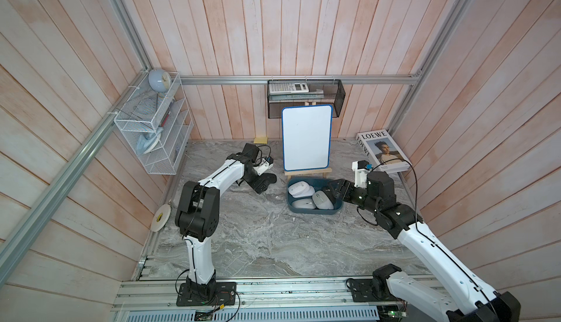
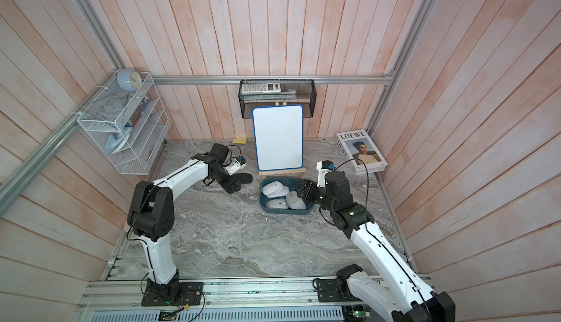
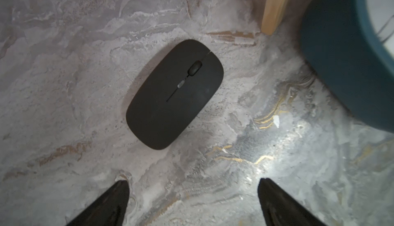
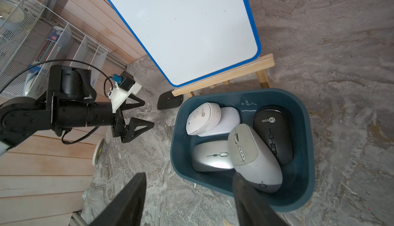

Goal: Put the mouse in the storage box
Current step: Pick up the mouse from the center of the board.

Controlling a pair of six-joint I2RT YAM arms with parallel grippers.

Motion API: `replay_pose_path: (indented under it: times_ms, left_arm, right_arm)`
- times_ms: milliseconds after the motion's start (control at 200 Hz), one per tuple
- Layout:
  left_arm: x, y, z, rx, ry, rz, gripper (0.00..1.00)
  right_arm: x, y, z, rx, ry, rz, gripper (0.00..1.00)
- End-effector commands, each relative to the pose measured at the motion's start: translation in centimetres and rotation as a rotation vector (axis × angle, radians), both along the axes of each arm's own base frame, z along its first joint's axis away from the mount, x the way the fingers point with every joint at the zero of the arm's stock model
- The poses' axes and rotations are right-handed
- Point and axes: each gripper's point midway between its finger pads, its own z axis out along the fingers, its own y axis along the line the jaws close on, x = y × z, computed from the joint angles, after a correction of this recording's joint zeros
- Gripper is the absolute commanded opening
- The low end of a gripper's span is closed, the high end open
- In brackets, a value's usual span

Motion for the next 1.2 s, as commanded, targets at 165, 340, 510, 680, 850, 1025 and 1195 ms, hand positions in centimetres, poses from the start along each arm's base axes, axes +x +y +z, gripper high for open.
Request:
replay_pose_path:
  times_ms: [165,340,510,680,850,1025,1195]
  left_arm:
    - [0.9,-0.3,0.1,-0.021,0.114,-0.253,1.00]
    - [1.1,-0.5,-2.0,-0.013,0.183,-0.325,1.00]
    - [2.5,0.0,-3.1,0.034,0.142,-0.358,1.00]
    - [3.5,0.1,-3.2,0.034,0.121,-0.370,1.00]
    - [4.0,-0.3,-3.3,0.019,0.131,-0.386,1.00]
    - [3.9,-1.6,-3.5,-0.030,0.148,-0.423,1.00]
    - [2.5,-2.5,-4.3,-0.084,0.210,-0.443,1.00]
  right_arm:
    - [-1.0,0.5,-1.5,-0.047,0.109,0.060,0.68]
    - [-1.1,1.0,-2.5,-0.051,0.177,0.080,0.68]
    - [-0.7,0.9,-4.4,-0.082,0.206,0.073,0.68]
    - [-0.3,1.2,-6.1,-0.079,0.251,0.078,0.68]
    - [0.3,1.6,-6.5,-0.093,0.271,0.090,0.68]
    - [0.6,2.0,-6.4,-0.087,0.279,0.101,0.68]
    - [0.9,2.1,-6.1,-0.087,0.276,0.102,0.68]
